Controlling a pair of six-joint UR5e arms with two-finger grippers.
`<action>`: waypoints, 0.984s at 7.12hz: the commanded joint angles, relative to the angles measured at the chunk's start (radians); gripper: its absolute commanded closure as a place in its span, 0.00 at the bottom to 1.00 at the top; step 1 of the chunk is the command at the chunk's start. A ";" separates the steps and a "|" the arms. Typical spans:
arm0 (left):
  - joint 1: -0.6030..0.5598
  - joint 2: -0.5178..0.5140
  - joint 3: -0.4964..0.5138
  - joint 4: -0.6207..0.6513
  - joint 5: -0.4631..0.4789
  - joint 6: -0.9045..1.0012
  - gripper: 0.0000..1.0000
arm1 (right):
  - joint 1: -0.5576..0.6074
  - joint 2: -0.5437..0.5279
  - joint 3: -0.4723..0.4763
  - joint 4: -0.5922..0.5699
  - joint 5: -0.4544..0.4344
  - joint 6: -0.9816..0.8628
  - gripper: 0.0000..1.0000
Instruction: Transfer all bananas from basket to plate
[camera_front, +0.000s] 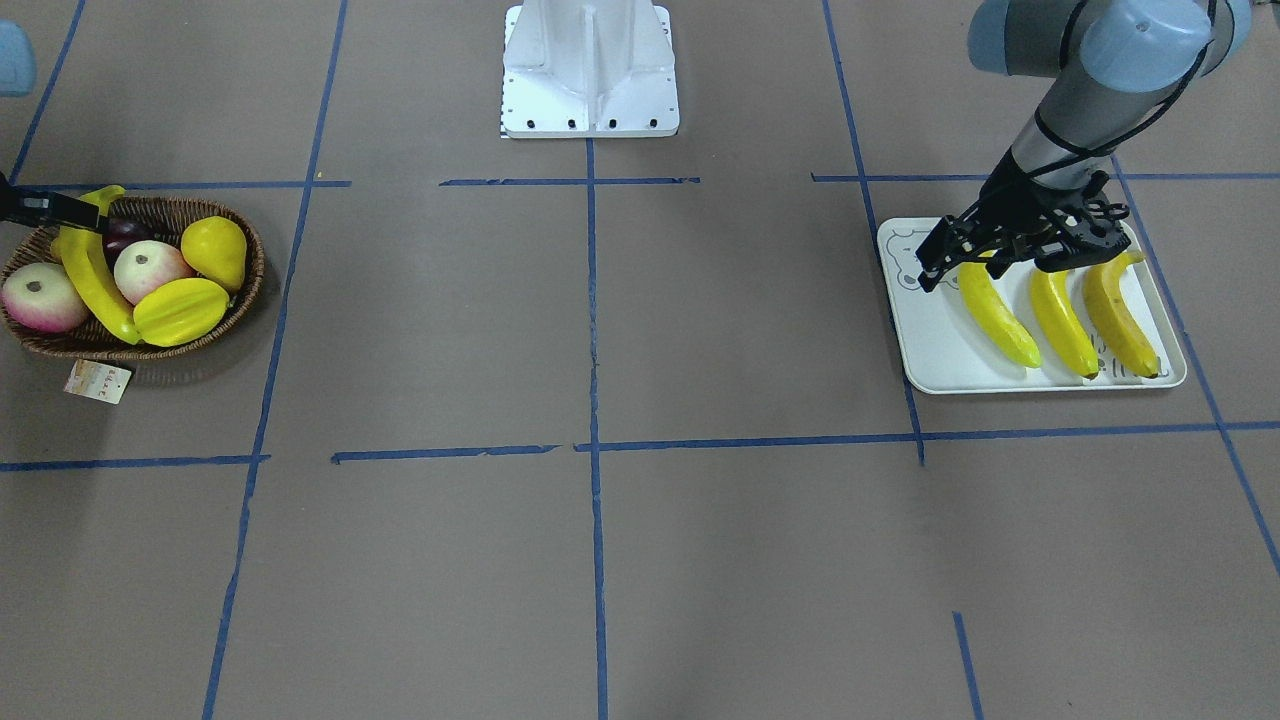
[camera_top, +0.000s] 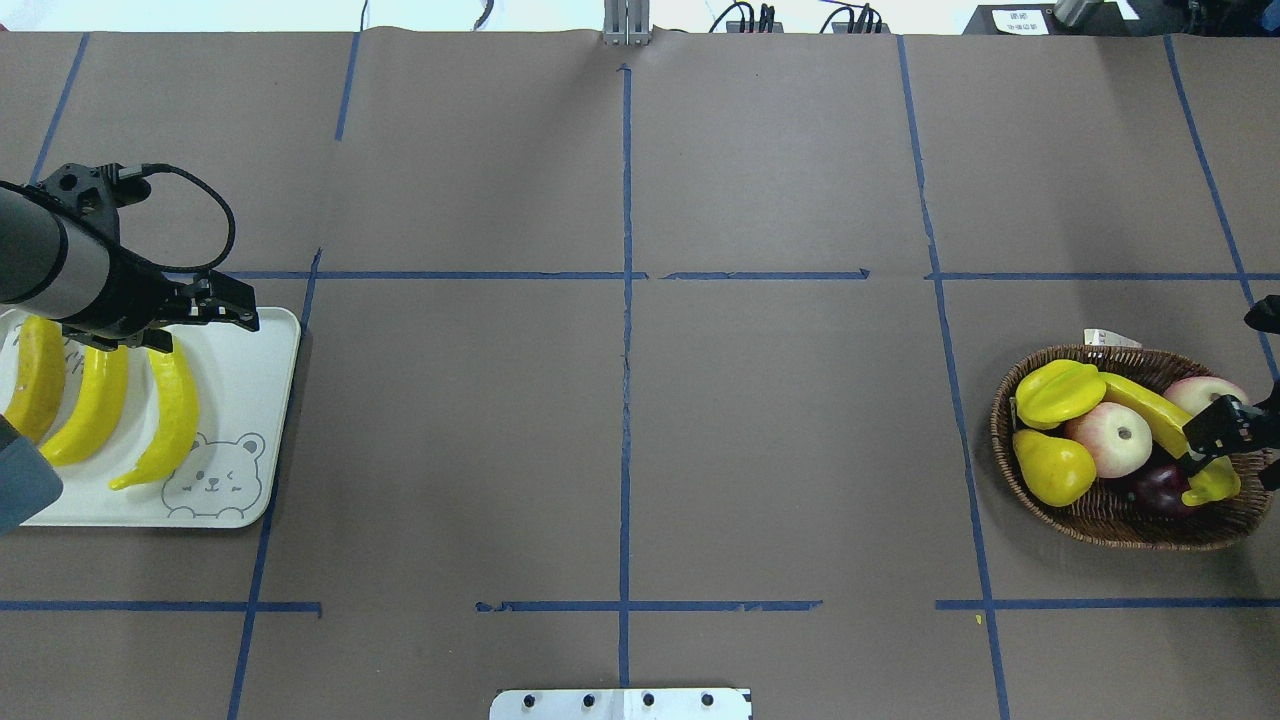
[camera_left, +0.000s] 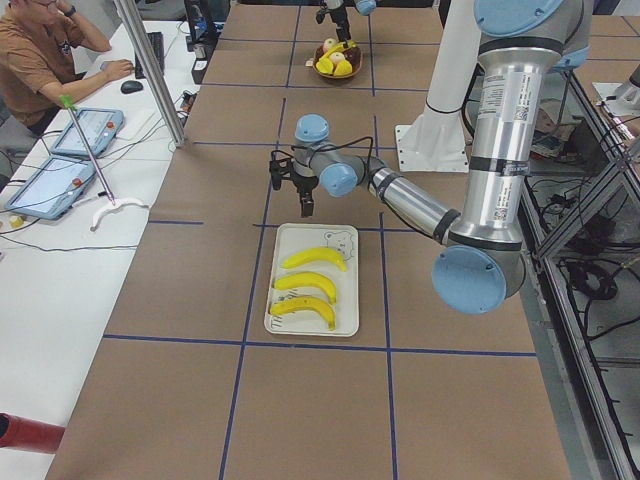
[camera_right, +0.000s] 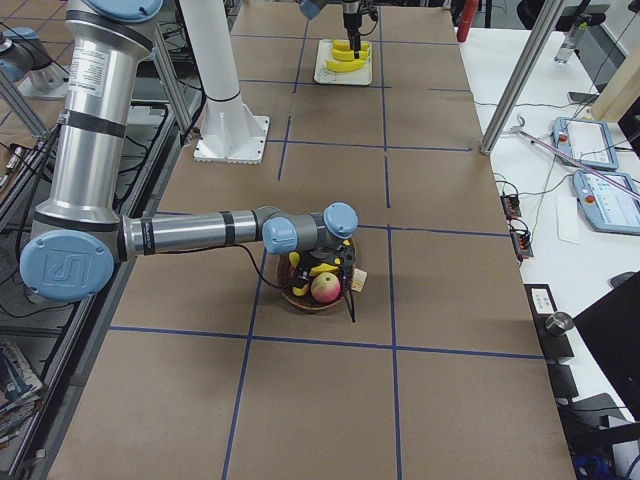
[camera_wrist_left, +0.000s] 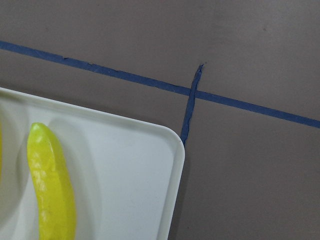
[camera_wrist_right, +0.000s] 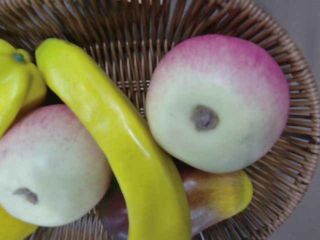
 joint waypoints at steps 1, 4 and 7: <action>0.003 0.000 0.007 0.000 0.000 0.000 0.00 | 0.001 0.010 0.011 0.002 0.001 0.015 0.92; 0.006 0.000 0.016 0.000 0.000 0.000 0.00 | 0.066 0.013 0.060 0.002 0.000 0.015 1.00; 0.008 -0.011 0.027 0.000 0.000 0.000 0.00 | 0.166 0.014 0.195 0.001 -0.110 0.015 1.00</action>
